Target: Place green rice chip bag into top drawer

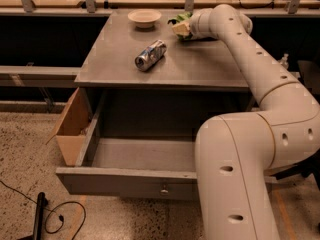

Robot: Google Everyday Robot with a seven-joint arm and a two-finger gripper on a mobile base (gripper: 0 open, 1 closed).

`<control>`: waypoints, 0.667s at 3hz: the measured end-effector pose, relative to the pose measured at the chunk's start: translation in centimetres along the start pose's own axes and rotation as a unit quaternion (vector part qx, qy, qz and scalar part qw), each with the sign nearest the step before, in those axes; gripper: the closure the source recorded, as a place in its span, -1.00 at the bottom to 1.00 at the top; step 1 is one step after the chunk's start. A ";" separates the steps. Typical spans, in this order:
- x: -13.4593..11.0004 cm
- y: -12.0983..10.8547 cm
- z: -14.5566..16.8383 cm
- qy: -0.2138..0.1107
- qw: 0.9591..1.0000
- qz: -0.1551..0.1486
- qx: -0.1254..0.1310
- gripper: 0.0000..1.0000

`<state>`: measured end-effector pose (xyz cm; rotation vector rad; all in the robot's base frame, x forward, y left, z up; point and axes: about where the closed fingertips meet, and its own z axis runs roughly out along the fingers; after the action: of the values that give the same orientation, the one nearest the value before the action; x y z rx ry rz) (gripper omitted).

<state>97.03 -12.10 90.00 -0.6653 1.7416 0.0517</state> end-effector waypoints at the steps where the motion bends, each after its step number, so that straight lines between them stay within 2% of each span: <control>1: -0.3 -1.6 -2.4 -0.008 1.000 0.017 0.003 0.77; 2: -0.3 -3.2 -6.2 -0.026 0.999 0.036 0.000 1.00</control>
Offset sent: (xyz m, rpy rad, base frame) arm -0.0974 -0.0874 0.0484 0.1760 -0.0467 0.0153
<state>93.10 -16.96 93.02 -0.5961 1.7160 0.1188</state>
